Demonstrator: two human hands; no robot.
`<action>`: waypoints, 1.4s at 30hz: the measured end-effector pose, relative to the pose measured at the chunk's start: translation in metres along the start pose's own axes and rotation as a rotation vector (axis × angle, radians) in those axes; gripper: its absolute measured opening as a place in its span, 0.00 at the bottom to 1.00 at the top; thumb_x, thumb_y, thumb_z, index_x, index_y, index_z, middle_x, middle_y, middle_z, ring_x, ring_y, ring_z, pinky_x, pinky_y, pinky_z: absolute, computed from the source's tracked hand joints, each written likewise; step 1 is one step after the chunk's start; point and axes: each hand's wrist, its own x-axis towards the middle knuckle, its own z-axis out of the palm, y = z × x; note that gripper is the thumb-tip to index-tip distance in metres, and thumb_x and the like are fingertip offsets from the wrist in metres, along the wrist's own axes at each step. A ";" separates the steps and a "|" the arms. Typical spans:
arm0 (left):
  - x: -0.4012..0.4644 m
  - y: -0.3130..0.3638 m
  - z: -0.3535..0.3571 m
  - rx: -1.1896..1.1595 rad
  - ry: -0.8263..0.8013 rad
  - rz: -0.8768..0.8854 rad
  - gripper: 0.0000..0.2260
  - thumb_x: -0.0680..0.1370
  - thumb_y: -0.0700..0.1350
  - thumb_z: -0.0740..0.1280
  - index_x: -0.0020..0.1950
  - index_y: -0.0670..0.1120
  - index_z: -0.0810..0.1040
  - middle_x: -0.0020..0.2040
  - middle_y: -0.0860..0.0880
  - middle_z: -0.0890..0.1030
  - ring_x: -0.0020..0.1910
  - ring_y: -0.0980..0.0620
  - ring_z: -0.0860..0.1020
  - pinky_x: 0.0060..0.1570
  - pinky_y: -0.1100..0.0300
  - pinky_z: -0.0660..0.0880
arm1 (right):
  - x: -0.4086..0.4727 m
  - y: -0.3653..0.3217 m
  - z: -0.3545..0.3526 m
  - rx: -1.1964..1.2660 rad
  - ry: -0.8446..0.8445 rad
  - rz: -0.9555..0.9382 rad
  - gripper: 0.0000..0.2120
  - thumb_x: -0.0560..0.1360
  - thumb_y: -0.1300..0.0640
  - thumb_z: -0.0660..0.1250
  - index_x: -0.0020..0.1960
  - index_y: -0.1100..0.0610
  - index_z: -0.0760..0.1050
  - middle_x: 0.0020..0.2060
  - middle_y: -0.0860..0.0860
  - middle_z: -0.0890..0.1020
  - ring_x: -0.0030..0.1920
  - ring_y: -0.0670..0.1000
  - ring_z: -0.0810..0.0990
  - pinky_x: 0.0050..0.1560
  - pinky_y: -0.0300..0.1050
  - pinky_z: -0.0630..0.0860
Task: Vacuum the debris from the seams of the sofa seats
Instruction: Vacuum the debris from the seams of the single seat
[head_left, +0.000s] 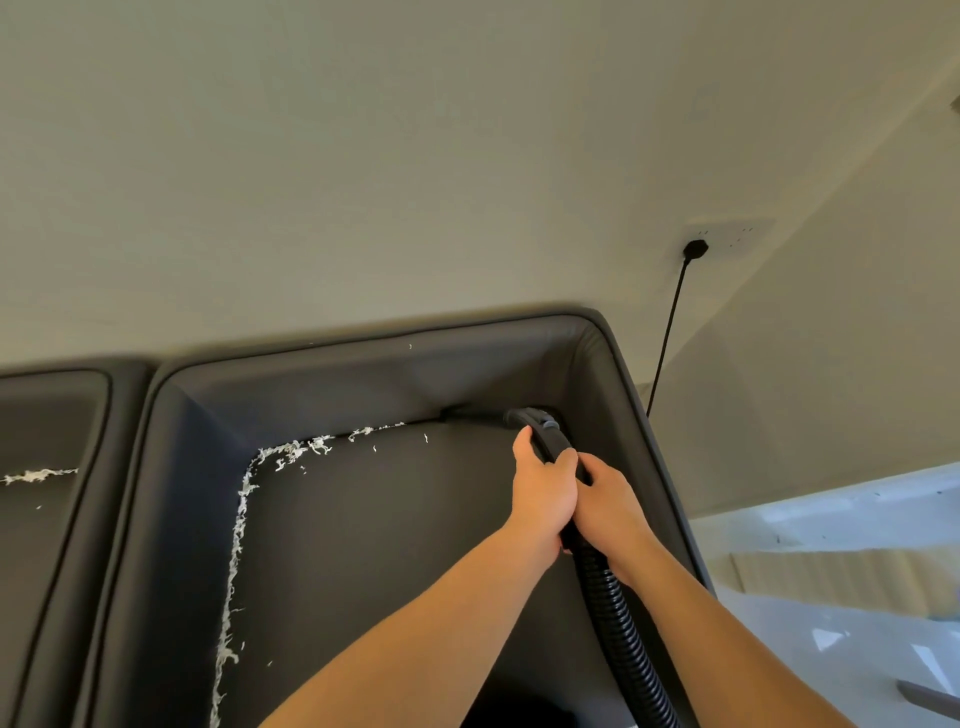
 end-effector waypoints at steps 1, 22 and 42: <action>-0.004 -0.001 -0.002 -0.020 0.015 0.005 0.30 0.83 0.46 0.63 0.81 0.60 0.53 0.66 0.49 0.77 0.59 0.47 0.79 0.62 0.45 0.78 | -0.004 -0.002 0.000 -0.023 -0.004 -0.024 0.05 0.82 0.51 0.64 0.56 0.47 0.78 0.43 0.52 0.85 0.39 0.55 0.86 0.38 0.54 0.86; 0.011 0.003 -0.047 -0.141 0.052 0.041 0.30 0.83 0.44 0.64 0.80 0.59 0.55 0.65 0.48 0.78 0.58 0.49 0.80 0.58 0.50 0.79 | 0.004 -0.024 0.038 -0.146 -0.024 -0.116 0.05 0.81 0.51 0.64 0.53 0.47 0.79 0.41 0.48 0.86 0.40 0.51 0.86 0.45 0.58 0.85; -0.021 -0.006 -0.083 -0.192 0.132 0.068 0.29 0.83 0.45 0.63 0.80 0.60 0.55 0.60 0.51 0.81 0.54 0.53 0.82 0.46 0.59 0.78 | -0.022 -0.030 0.067 -0.366 -0.048 -0.207 0.11 0.83 0.50 0.63 0.65 0.47 0.74 0.46 0.44 0.82 0.42 0.45 0.82 0.39 0.39 0.79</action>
